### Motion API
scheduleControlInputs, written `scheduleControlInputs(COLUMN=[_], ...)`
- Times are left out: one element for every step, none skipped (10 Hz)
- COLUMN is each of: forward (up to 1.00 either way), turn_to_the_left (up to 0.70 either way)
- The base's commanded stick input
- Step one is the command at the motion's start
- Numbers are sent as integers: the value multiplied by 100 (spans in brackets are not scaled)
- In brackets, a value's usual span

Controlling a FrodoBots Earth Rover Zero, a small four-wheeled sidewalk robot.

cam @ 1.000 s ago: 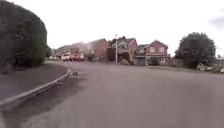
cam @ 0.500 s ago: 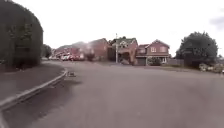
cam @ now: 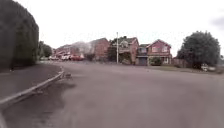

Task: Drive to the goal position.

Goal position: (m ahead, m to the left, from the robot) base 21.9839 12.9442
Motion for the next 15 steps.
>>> scheduleControlInputs(forward=[98, 98, 98, 98, 98, 98, 98, 98, 98, 98, 98, 98, 98, 98, 98], turn_to_the_left=[39, 39, 39, 39, 39, 39, 10, 0, 0, 0, 0, 0, 0, 0, -2])
